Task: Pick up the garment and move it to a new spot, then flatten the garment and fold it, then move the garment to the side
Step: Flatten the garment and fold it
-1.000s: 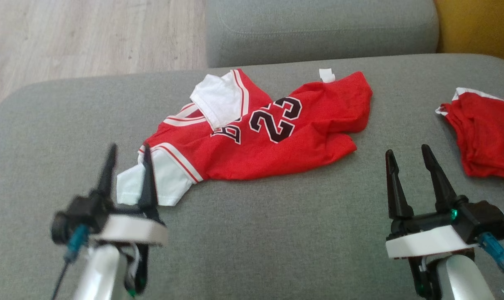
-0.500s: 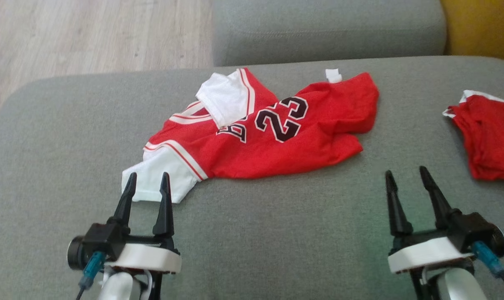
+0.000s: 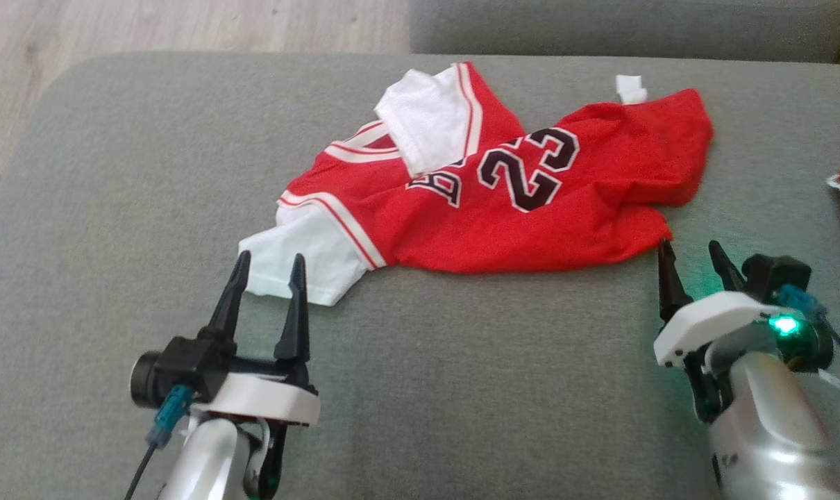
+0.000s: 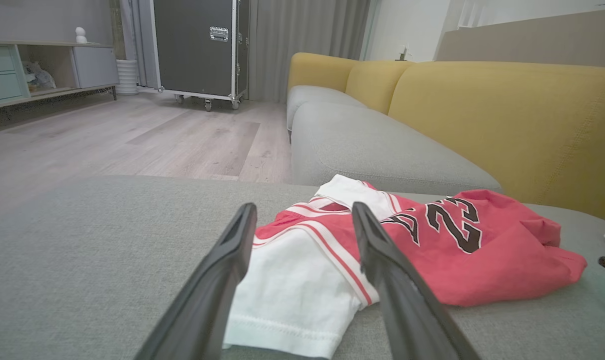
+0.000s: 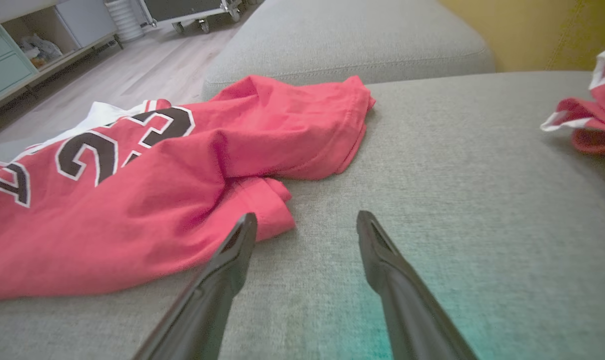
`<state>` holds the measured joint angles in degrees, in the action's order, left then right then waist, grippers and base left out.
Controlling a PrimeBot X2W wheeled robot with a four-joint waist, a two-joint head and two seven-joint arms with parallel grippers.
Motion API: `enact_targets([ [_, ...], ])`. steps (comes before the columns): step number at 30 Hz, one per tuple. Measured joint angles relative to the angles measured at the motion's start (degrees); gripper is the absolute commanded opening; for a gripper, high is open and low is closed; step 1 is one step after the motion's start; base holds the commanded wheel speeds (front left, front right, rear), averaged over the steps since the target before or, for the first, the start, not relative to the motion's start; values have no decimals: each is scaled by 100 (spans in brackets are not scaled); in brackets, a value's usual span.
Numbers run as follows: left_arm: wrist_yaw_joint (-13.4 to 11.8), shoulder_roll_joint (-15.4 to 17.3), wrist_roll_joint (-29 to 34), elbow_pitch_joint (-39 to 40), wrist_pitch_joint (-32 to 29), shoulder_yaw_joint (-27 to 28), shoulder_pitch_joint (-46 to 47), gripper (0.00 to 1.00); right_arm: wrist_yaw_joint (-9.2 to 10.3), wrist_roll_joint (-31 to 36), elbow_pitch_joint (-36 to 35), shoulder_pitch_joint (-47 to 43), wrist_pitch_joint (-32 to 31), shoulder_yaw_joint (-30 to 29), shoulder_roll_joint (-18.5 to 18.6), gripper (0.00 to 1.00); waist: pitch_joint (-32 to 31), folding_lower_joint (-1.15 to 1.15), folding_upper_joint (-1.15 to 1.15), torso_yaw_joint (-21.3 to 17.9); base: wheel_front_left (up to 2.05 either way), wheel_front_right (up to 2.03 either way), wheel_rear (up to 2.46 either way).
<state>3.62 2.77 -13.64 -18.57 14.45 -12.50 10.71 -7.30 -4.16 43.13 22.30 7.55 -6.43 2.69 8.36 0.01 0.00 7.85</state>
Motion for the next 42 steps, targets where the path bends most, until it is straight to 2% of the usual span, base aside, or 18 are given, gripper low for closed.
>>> enact_targets([
  [4, -10, -4, -73, 14, 0, -74, 88, 100, 0, -70, 669, 433, -18, -147, 5, 100, 130, 0, 0, 169, 0, 0, 0],
  [9, -67, -7, -149, 19, 0, -99, 119, 100, 0, 304, 1243, 801, -20, -250, 14, 100, 243, -1, 0, 278, 0, 0, 0],
  [10, -67, -7, -159, 19, 0, -104, 119, 100, 0, 358, 1337, 881, 13, -267, 25, 96, 253, -1, 0, 288, 0, 0, 0],
  [11, -68, -8, -159, 18, 0, -110, 120, 100, 0, 375, 1432, 954, 32, -268, 33, 55, 259, -1, 0, 295, 0, 0, 0],
  [12, -71, -8, -159, 18, 0, -113, 123, 100, 0, 375, 1527, 1021, 65, -253, 37, 8, 259, -1, 0, 297, 0, 0, 0],
  [13, -87, -9, -159, 18, 0, -116, 128, 100, 0, 386, 1604, 1064, 107, -214, 44, 0, 255, -1, 0, 297, 0, 0, 0],
  [17, -118, -9, -166, 15, 0, -107, 134, 100, 0, 644, 1827, 1123, 337, -71, 40, 0, 200, -1, 0, 242, 0, 0, 0],
  [26, -119, -11, -165, 51, 0, 9, 42, 100, 0, 625, 1809, 1035, 616, -36, 37, 0, -94, -1, 0, -176, 0, 0, 0],
  [32, -109, -11, -141, 44, 0, 110, -167, 100, 0, 720, 1312, 558, 659, -527, 48, 0, -435, -2, 0, -488, 0, 0, 0],
  [35, -110, -11, -141, 47, 0, 115, -230, 100, 0, 904, 1007, 304, 626, -937, 68, 0, -558, -2, 0, -620, 0, 0, 0],
  [40, -109, -11, -141, 74, 0, 125, -269, 100, 0, 1287, 421, -17, 231, -1777, 54, 0, -646, -2, 0, -730, 0, 0, 0],
  [41, -109, -11, -141, 79, 0, 127, -289, 100, 0, 1358, 290, -64, 199, -1880, 43, 86, -650, -2, 0, -737, 0, 0, 0],
  [42, -108, -11, -141, 77, 0, 129, -308, 100, 0, 1421, 182, -98, 192, -1954, 40, 100, -654, -2, 0, -739, 0, 0, 0],
])
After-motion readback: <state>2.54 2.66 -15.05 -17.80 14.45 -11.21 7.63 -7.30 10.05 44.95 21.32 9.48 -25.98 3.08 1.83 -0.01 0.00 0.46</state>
